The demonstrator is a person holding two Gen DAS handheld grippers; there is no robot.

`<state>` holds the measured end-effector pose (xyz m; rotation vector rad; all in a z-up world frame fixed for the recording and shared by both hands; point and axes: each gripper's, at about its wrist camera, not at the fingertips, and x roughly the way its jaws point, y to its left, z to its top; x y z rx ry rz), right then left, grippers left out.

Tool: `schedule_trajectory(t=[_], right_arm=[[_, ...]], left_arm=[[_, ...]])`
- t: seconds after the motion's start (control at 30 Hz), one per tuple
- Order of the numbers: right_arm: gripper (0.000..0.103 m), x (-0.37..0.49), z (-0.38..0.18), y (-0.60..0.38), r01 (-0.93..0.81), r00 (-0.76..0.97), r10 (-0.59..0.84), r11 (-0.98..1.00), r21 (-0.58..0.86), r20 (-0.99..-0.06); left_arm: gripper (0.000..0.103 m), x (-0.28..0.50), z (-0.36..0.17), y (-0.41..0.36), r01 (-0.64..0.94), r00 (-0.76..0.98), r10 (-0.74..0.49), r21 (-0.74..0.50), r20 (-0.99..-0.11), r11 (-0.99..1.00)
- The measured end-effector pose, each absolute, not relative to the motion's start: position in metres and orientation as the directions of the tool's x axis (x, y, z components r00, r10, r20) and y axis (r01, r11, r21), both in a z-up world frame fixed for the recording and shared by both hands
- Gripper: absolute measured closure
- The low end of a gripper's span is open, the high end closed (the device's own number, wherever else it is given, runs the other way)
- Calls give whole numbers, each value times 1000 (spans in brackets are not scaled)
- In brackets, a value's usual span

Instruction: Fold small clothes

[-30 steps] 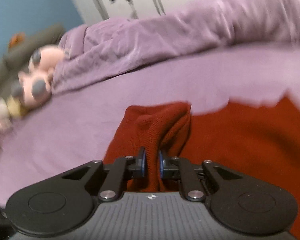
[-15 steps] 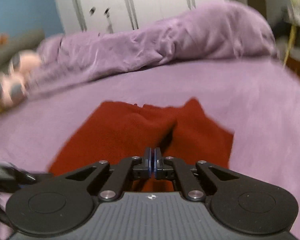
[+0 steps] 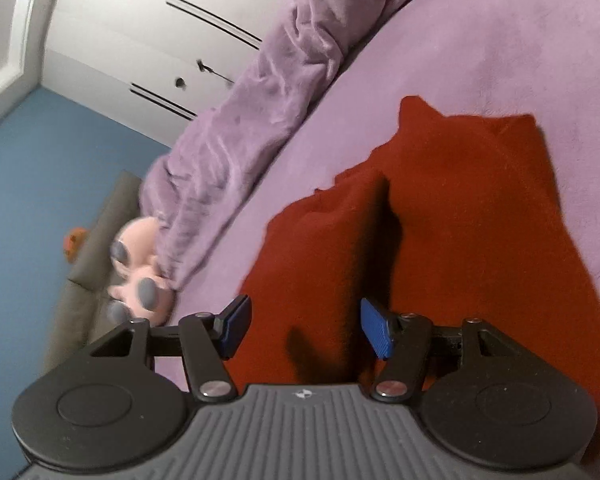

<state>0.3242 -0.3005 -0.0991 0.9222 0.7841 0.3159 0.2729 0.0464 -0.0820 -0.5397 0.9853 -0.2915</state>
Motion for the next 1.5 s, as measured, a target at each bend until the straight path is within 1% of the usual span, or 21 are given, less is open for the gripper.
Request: schedule_trajectory(t=[0.07, 0.13, 0.2, 0.27, 0.33, 0.37, 0.4, 0.53, 0.63, 0.77, 0.87, 0.97, 1.0, 1.03, 1.07, 1.1, 1.2, 1.27, 1.33, 1.43, 1.5], right_arm=[[43, 332, -108, -296, 96, 639, 593, 571, 815, -490], [44, 339, -116, -290, 98, 608, 632, 541, 836, -480], [45, 342, -118, -283, 89, 604, 649, 523, 848, -464], [57, 343, -119, -280, 96, 615, 662, 477, 873, -429], [84, 344, -124, -279, 126, 631, 670, 408, 904, -390], [84, 343, -127, -278, 143, 639, 664, 394, 908, -389], [86, 343, -125, -274, 157, 643, 640, 427, 891, -420], [88, 335, -79, -254, 71, 676, 484, 708, 703, -556], [88, 327, -42, -240, -14, 717, 371, 854, 521, -590], [88, 316, -7, -237, -58, 774, 225, 956, 288, -592], [88, 315, -5, -246, -1, 789, 91, 989, 147, -608], [87, 321, -22, -260, 58, 746, 26, 993, 104, -665], [84, 323, -33, -264, 59, 713, 30, 993, 102, -701], [79, 322, -42, -269, 70, 689, 41, 990, 124, -724], [77, 317, -45, -275, 92, 684, 56, 982, 162, -727], [75, 309, -44, -279, 107, 701, 67, 975, 197, -710], [51, 267, -36, -301, 176, 772, 94, 919, 353, -629], [50, 232, -38, -314, 197, 807, 131, 860, 472, -576], [50, 199, -44, -318, 220, 824, 149, 805, 551, -547], [50, 171, -59, -320, 256, 829, 168, 734, 629, -533], [50, 172, -70, -321, 249, 833, 214, 679, 691, -510]], left_arm=[[27, 268, -84, 44, 15, 516, -495, -571, -699, 821], [27, 266, -89, 38, 42, 481, -528, -583, -700, 812], [27, 266, -94, 30, 47, 462, -523, -569, -716, 821], [27, 264, -94, 22, 52, 470, -503, -546, -726, 836], [27, 266, -91, 16, 52, 487, -474, -518, -733, 854], [28, 269, -90, 12, 43, 493, -449, -494, -745, 868], [28, 271, -87, 7, 36, 504, -421, -469, -754, 883], [25, 276, -80, -17, 10, 548, -259, -304, -795, 953], [23, 275, -78, -28, 17, 546, -259, -298, -797, 954], [21, 274, -79, -39, 33, 520, -274, -301, -809, 953], [21, 272, -82, -50, 54, 499, -281, -294, -820, 954], [22, 270, -85, -54, 61, 496, -275, -283, -823, 957], [23, 271, -85, -55, 59, 495, -271, -279, -825, 958], [23, 270, -85, -55, 59, 496, -272, -281, -824, 958], [23, 270, -86, -54, 55, 499, -275, -287, -822, 956], [23, 270, -86, -53, 49, 500, -278, -293, -820, 955], [22, 268, -88, -52, 36, 506, -278, -302, -817, 953], [22, 267, -88, -54, 32, 512, -268, -294, -816, 955], [22, 266, -88, -58, 34, 516, -258, -282, -817, 959], [22, 266, -89, -63, 36, 519, -240, -259, -820, 965], [22, 266, -89, -65, 31, 521, -229, -249, -823, 968]])
